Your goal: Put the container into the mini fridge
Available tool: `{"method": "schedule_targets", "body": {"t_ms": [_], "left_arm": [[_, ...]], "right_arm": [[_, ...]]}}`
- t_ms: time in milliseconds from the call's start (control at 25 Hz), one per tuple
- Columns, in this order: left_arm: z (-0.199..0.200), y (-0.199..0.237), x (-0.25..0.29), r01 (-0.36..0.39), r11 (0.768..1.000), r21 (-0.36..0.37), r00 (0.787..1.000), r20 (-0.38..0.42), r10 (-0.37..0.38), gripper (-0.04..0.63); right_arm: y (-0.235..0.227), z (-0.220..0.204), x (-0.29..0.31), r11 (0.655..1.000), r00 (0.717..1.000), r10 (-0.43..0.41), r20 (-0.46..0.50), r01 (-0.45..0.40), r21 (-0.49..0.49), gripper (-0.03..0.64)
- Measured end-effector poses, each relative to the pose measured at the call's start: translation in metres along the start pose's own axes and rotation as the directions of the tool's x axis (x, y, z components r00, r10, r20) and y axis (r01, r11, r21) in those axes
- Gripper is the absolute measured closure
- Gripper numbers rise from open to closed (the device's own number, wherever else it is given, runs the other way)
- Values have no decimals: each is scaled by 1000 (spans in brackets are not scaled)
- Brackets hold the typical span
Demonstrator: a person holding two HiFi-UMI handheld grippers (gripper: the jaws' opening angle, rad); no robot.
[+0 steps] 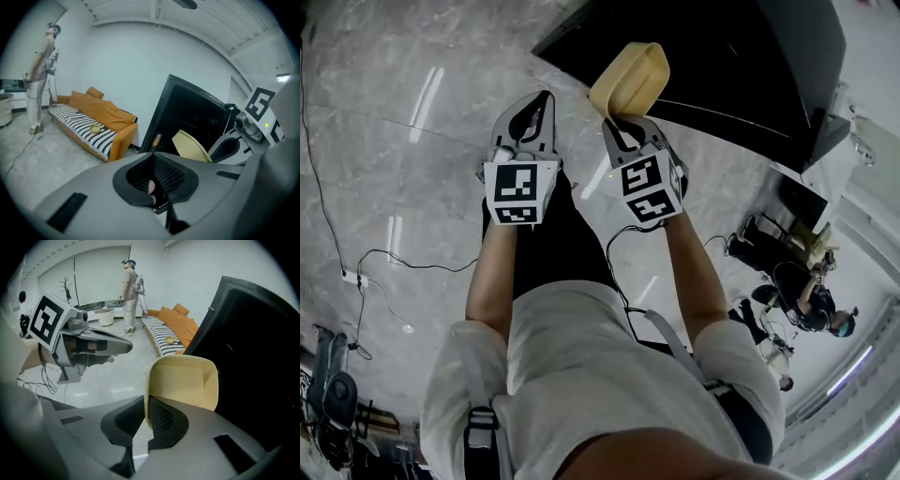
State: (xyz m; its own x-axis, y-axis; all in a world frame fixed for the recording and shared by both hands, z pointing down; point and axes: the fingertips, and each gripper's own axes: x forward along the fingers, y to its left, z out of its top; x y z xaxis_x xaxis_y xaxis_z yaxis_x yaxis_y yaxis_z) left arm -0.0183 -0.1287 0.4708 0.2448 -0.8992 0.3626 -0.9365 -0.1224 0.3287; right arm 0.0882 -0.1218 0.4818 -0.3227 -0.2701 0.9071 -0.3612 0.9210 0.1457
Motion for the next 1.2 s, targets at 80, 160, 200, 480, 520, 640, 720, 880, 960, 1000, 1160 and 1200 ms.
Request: {"method": "schedule_targets", "body": {"t_ms": [80,160,200,480,520,640,720,880,960,1000,1160,1200], "left_arm": [[-7,10,10,-31,999,-41,999,22,32,583],[-14,14,18,-50,997,-58,998,36,52,583],[-19,14,22,-52,997,-60,998,38,54,583],[-48,19,42,-98,980,-172,994,26,104,583],[-51,19,45,-104,977,-188,993,29,111,583],[-65,24,51,-119,970,-211,991,31,128,583],[-75,30,56,-138,964,-227,988,36,150,583],[-90,30,70,-151,950,-272,986,30,166,583],[-95,29,77,-159,941,-299,984,24,174,583],[-96,28,82,-159,938,-307,985,21,174,583],[-92,21,96,-142,936,-321,987,22,157,583],[-92,20,98,-141,935,-326,987,21,156,583]], "right_arm": [[-6,-3,15,1000,1000,6,-2,-6,-1,574],[-10,-6,26,1000,1000,4,-1,-4,-3,574],[-12,-7,31,1000,1000,1,-3,-1,-5,574],[-35,-27,65,1000,999,8,-37,-8,-23,574],[-40,-30,70,1000,999,3,-46,-4,-30,574],[-48,-34,86,998,997,-20,-71,16,-58,574],[-53,-32,97,997,996,-25,-81,19,-76,574],[-65,-30,112,996,995,-17,-95,8,-93,574],[-75,-30,120,994,994,-28,-105,17,-107,574],[-80,-30,124,993,993,-36,-110,24,-116,574],[-101,-34,140,987,988,-75,-135,54,-154,574],[-106,-35,144,986,987,-79,-142,56,-159,574]]}}
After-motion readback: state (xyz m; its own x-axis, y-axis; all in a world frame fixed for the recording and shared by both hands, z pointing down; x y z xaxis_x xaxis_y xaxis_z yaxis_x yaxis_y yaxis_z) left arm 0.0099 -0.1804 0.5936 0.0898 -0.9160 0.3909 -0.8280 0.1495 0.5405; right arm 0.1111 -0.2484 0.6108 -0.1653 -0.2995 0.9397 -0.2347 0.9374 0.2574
